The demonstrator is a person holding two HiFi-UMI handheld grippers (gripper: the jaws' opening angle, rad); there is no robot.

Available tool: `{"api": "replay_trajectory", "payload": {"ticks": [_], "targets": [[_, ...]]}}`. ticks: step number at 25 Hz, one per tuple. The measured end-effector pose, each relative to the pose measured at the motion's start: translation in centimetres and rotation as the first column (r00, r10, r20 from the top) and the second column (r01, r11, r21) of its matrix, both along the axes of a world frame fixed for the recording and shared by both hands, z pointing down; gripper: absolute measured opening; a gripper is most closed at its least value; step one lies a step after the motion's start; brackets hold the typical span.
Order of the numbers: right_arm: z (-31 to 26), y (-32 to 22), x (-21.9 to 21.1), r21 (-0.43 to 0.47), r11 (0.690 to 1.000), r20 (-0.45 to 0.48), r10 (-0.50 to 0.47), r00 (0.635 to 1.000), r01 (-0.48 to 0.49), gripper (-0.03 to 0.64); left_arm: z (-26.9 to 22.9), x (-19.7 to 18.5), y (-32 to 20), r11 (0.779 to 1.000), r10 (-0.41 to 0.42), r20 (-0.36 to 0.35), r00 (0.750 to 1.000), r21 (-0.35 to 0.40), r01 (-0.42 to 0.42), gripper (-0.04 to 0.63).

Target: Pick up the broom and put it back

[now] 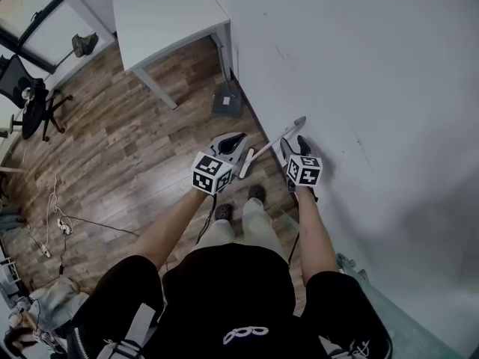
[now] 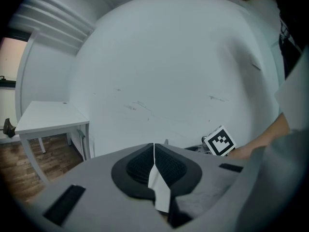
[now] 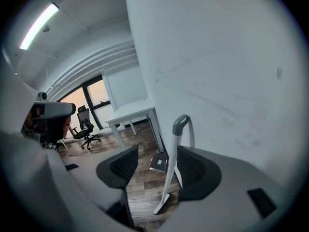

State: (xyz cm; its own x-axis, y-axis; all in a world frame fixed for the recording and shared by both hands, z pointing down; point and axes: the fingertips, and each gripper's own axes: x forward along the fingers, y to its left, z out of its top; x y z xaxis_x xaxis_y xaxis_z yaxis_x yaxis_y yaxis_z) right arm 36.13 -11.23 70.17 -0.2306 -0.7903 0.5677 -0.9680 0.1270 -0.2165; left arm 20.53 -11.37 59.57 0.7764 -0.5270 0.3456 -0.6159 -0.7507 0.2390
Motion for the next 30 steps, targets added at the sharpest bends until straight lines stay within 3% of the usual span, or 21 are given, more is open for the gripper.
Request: {"api": "replay_trajectory", "payload": {"ticks": [17, 30], "targets": [[7.4, -4.0, 1.6, -0.090, 0.996, -0.014, 0.004, 1.000, -0.005, 0.245, 4.4, 0.0, -1.9, 0.992, -0.087, 0.028, 0.996, -0.084, 0.089, 0.017], [8.5, -6.4, 0.9, -0.061, 0.998, -0.087, -0.027, 0.996, 0.022, 0.242, 6.4, -2.8, -2.7, 0.974, -0.192, 0.059, 0.980, -0.112, 0.198, 0.017]]}}
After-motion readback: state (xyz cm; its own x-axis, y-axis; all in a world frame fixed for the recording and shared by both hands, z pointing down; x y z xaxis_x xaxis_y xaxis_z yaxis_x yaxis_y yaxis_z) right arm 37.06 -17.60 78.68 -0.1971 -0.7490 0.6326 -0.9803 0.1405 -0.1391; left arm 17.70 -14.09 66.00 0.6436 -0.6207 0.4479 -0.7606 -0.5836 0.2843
